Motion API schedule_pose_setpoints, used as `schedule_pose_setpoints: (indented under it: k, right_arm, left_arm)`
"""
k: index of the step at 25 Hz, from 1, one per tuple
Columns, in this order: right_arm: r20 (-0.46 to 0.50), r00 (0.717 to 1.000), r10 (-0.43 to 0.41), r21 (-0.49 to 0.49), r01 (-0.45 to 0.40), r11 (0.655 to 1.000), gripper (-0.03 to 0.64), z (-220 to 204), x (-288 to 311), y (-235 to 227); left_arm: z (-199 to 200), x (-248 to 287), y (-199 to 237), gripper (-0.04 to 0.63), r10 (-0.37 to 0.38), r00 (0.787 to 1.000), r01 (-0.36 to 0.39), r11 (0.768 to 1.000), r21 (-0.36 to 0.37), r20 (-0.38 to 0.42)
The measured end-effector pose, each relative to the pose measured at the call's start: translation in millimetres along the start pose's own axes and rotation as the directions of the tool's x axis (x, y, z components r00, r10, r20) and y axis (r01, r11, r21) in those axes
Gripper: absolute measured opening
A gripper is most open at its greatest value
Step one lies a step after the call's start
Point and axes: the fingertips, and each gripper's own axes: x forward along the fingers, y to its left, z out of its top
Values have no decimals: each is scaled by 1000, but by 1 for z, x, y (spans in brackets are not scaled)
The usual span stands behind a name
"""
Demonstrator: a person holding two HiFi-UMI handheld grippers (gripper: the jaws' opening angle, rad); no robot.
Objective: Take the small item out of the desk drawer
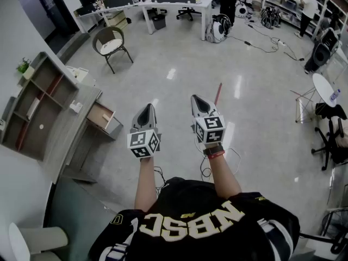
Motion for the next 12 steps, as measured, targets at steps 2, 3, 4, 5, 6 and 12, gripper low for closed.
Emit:
schedule_pose_setpoints:
  k: [2, 3, 4, 5, 6, 12]
  right_arm:
    - [-10, 1000, 24, 2, -24, 1000, 8, -5, 5, 5]
    - [-15, 999, 37, 3, -37, 999, 8, -8, 9, 7]
    - [-21, 999, 50, 4, -50, 999, 8, -11, 13, 9]
    - [-27, 997, 65, 6, -65, 998, 8, -14, 19, 13]
    - [-33, 996, 86, 7, -86, 996, 8, -18, 25, 17]
    - [-59, 960, 275, 17, -274, 962, 6, -34, 75, 82]
  left_arm:
    - [-8, -2, 5, 12, 17, 1000, -17, 1000, -5, -14]
    - [-11, -2, 8, 12, 26, 999, -26, 1000, -7, -19]
    - [-14, -2, 12, 12, 37, 999, -37, 999, -9, -22]
    - [-17, -3, 16, 12, 50, 998, -51, 999, -12, -25]
    - [-20, -5, 21, 12, 66, 997, -67, 998, -15, -26]
    - [-31, -19, 81, 12, 175, 984, -175, 984, -19, -37]
